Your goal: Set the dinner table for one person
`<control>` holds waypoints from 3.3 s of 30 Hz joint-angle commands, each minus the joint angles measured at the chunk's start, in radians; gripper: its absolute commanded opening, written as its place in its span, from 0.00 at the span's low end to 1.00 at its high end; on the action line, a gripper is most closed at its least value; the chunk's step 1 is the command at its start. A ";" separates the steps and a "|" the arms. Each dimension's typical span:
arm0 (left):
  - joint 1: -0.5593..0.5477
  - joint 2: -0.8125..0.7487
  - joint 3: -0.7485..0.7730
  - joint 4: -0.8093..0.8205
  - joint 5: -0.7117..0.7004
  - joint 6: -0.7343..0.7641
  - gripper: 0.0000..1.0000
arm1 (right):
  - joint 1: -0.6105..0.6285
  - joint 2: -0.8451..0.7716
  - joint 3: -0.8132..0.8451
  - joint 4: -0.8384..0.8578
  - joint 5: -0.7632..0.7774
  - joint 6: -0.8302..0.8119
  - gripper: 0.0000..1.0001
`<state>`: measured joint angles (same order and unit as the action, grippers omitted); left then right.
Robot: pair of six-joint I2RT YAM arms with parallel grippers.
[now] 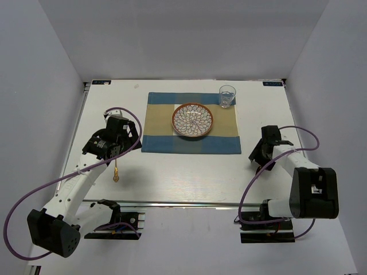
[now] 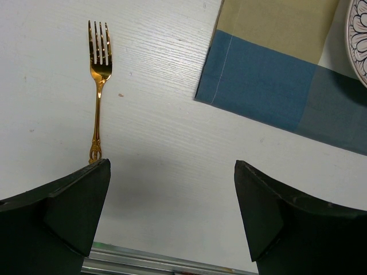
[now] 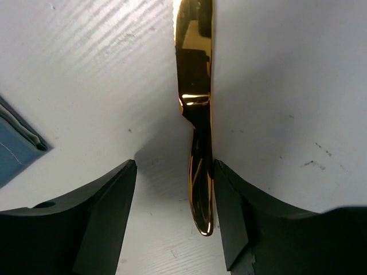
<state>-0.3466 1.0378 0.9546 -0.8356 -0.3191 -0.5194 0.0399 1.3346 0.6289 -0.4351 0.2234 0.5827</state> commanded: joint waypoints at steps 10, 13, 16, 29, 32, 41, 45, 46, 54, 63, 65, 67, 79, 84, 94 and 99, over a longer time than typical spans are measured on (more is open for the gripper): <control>0.014 -0.027 0.018 0.000 -0.012 0.013 0.98 | -0.003 0.156 -0.037 -0.039 -0.113 0.022 0.38; 0.014 -0.028 0.018 0.000 -0.011 0.015 0.98 | -0.002 0.184 -0.031 -0.034 -0.128 0.014 0.05; 0.014 -0.031 0.018 0.001 -0.008 0.015 0.98 | -0.002 0.213 -0.017 -0.047 -0.127 0.009 0.00; 0.050 -0.077 0.018 0.000 -0.047 -0.004 0.98 | 0.124 -0.028 0.130 -0.083 -0.015 -0.112 0.00; 0.051 -0.076 0.018 -0.005 -0.052 -0.008 0.98 | 0.176 0.006 0.190 -0.059 -0.007 -0.135 0.00; 0.060 -0.070 0.018 0.001 -0.048 -0.007 0.98 | 0.245 0.352 0.569 -0.096 -0.084 -0.245 0.00; 0.060 -0.082 0.013 0.007 -0.038 -0.004 0.98 | 0.242 0.455 0.693 -0.113 -0.111 -0.276 0.00; 0.060 -0.082 0.012 0.009 -0.035 -0.002 0.98 | 0.241 0.475 0.721 -0.137 -0.110 -0.291 0.00; 0.060 -0.078 0.010 0.010 -0.034 -0.001 0.98 | 0.241 0.610 0.854 -0.194 -0.130 -0.339 0.00; 0.060 -0.073 0.007 0.016 -0.025 0.001 0.98 | 0.226 0.649 0.824 -0.179 -0.102 -0.345 0.00; 0.060 -0.070 0.007 0.016 -0.025 0.002 0.98 | 0.219 0.655 0.809 -0.166 -0.120 -0.348 0.00; 0.060 -0.070 0.009 0.015 -0.026 0.001 0.98 | 0.213 0.661 0.796 -0.154 -0.142 -0.342 0.00; 0.060 -0.051 0.009 0.007 -0.035 -0.005 0.98 | 0.215 0.625 0.802 -0.149 -0.197 -0.325 0.45; 0.072 -0.012 0.010 -0.003 -0.078 -0.042 0.98 | 0.222 0.490 0.802 -0.149 -0.213 -0.294 0.89; 0.308 0.292 0.038 -0.025 0.047 -0.128 0.98 | 0.248 0.134 0.494 0.056 -0.507 -0.276 0.89; 0.392 0.432 0.033 -0.003 0.112 -0.116 0.98 | 0.261 0.000 0.365 0.124 -0.605 -0.274 0.89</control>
<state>0.0257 1.4361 0.9642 -0.8471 -0.2737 -0.6273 0.2943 1.3884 1.0431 -0.3847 -0.2733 0.3073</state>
